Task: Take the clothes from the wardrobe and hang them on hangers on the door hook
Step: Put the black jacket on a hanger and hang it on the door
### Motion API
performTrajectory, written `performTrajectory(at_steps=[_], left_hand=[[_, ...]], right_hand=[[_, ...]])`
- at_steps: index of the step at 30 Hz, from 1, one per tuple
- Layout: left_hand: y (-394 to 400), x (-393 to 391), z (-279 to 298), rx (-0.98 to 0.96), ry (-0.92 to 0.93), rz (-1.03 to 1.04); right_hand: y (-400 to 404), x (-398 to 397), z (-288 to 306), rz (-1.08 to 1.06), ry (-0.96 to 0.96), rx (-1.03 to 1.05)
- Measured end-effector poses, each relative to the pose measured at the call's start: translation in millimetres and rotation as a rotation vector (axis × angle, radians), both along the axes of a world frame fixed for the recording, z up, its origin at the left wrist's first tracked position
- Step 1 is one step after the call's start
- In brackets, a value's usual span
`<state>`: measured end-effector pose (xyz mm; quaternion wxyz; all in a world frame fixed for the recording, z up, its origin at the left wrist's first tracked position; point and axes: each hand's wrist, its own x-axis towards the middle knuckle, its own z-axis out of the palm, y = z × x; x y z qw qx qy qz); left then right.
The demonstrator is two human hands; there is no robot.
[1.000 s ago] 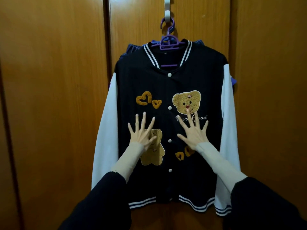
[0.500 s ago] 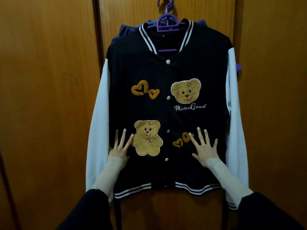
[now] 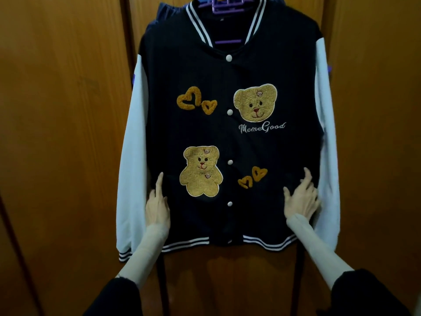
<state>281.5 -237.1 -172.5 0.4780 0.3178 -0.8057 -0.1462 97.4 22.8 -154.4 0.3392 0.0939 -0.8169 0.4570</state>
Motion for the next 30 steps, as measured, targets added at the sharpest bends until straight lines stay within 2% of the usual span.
performTrajectory(at_steps=[5,11,17,22,25,30], left_hand=[[6.5,6.9,-15.2,-0.017,0.019,-0.096],[0.7,15.2,-31.3,-0.001,0.016,-0.126],[8.0,16.6,-33.9,0.037,0.094,-0.161],[16.3,23.0,-48.0,0.040,0.006,-0.142],[22.4,25.1,-50.6,-0.012,-0.078,-0.060],[42.8,26.6,-49.0,-0.278,-0.134,0.060]], right_hand=[[1.8,-20.6,-19.3,0.177,-0.006,0.012],[14.9,-19.2,-39.3,0.199,0.010,0.119],[22.2,-11.9,-41.8,0.251,0.061,0.129],[27.8,-1.0,-58.4,0.305,0.025,0.203],[29.2,4.6,-63.5,0.307,-0.008,0.247],[22.6,22.4,-63.6,0.278,-0.017,0.283]])
